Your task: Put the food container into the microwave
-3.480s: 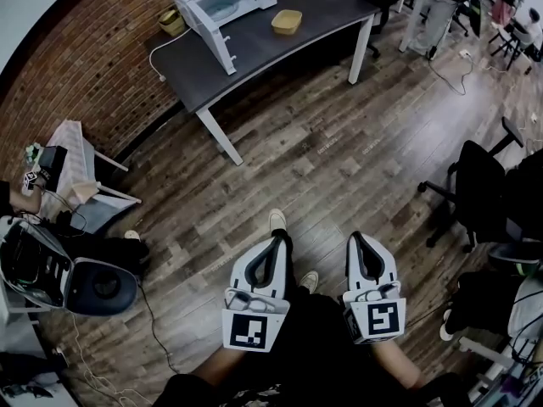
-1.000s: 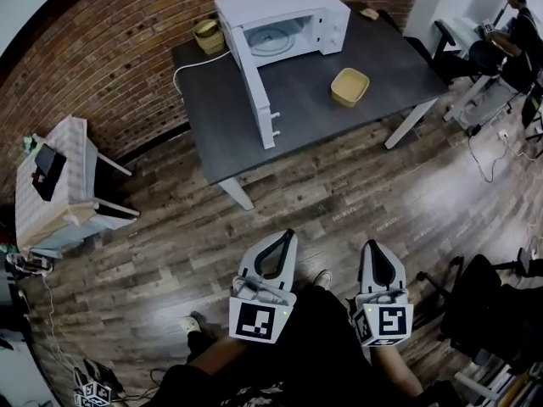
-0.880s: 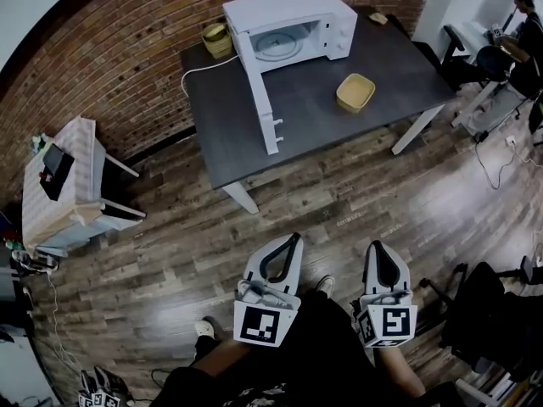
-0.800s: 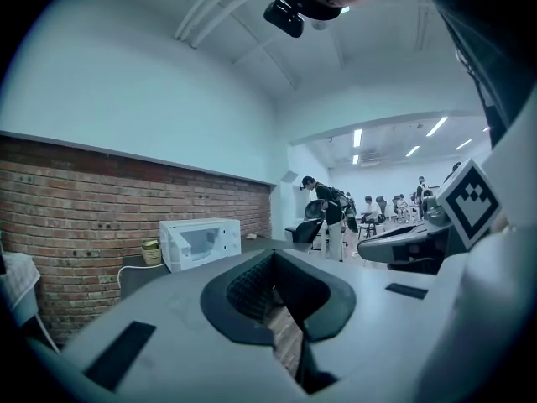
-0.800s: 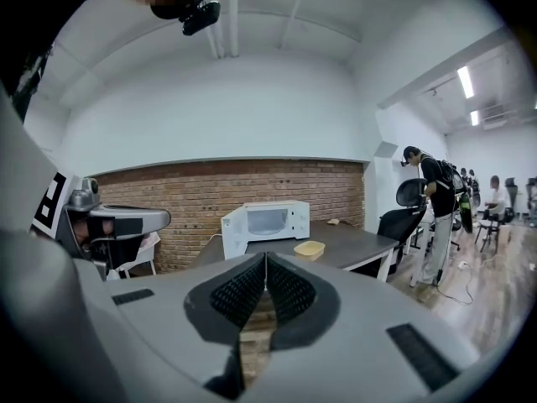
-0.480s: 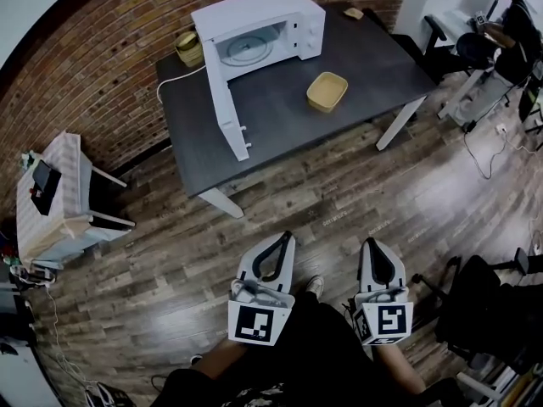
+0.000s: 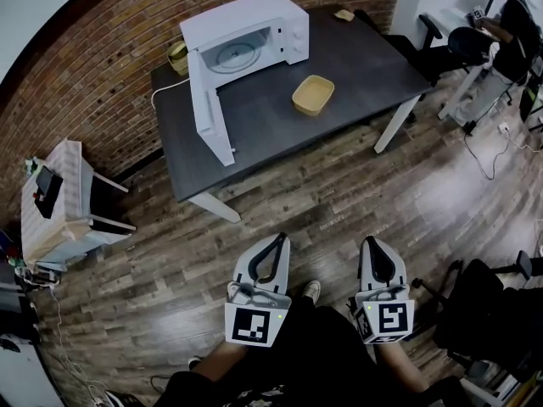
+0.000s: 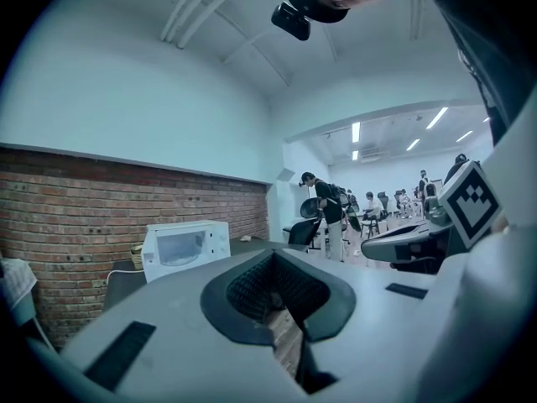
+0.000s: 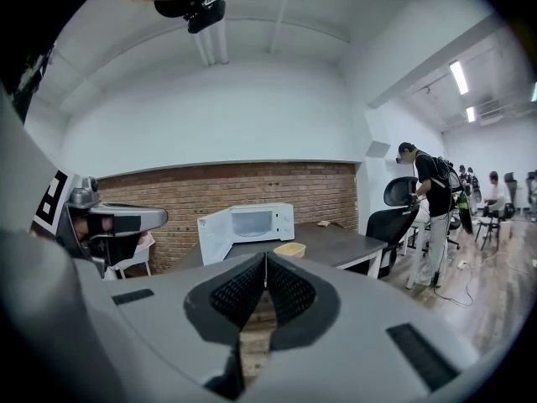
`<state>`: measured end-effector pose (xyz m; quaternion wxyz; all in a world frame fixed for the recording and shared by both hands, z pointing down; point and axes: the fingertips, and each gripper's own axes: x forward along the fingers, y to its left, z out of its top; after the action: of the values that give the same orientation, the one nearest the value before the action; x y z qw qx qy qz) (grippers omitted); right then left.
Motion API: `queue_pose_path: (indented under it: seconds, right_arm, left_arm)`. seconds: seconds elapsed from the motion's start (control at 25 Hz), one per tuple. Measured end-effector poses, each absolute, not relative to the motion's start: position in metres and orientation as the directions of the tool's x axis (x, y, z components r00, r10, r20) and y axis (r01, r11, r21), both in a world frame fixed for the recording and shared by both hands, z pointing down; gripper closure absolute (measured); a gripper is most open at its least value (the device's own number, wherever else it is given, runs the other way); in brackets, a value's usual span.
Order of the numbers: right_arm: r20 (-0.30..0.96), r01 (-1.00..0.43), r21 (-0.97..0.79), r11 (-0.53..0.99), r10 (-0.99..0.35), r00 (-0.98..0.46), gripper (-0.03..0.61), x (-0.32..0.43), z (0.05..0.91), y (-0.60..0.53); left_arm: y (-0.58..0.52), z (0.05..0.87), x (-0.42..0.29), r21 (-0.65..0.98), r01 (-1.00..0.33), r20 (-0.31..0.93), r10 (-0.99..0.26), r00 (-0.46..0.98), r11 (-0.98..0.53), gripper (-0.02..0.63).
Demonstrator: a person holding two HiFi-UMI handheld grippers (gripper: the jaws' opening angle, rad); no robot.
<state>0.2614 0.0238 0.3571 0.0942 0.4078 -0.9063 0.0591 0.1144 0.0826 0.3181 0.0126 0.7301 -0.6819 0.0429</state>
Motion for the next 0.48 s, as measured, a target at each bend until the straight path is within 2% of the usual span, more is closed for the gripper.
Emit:
queue_pose_path:
  seconds: [0.48]
  right_arm:
    - [0.236,-0.762,-0.046,0.646,-0.735,-0.636,0.514,0.28,0.375,-0.01]
  left_arm:
    - [0.048,0.339,0.131,-0.022,-0.997,0.108,-0.991,0.075,-0.078,0.615]
